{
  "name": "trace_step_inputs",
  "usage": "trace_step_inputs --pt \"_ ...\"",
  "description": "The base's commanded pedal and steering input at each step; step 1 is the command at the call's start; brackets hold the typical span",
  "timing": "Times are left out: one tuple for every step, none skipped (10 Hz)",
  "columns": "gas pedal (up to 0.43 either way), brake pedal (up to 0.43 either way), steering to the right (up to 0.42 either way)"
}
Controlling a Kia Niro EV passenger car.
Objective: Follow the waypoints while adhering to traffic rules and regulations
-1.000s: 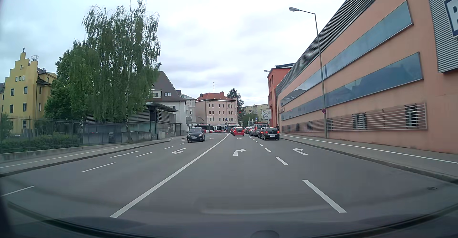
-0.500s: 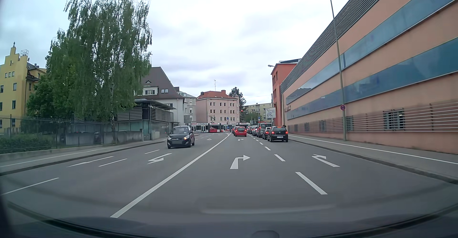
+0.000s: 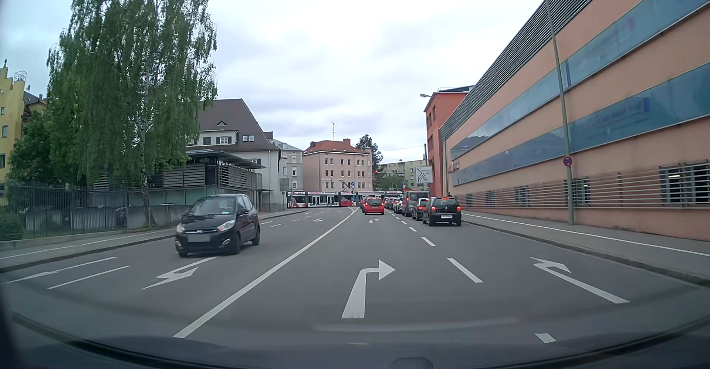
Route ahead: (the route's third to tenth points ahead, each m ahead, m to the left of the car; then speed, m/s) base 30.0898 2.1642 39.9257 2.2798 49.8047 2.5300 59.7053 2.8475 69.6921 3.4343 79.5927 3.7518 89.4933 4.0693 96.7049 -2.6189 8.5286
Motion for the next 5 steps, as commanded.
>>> trace_step_inputs --pt "0.000 0.000 -0.002" --pt "0.000 0.000 -0.002" --pt "0.000 0.000 -0.002" --pt "0.000 0.000 -0.002" --pt "0.000 0.000 -0.002"
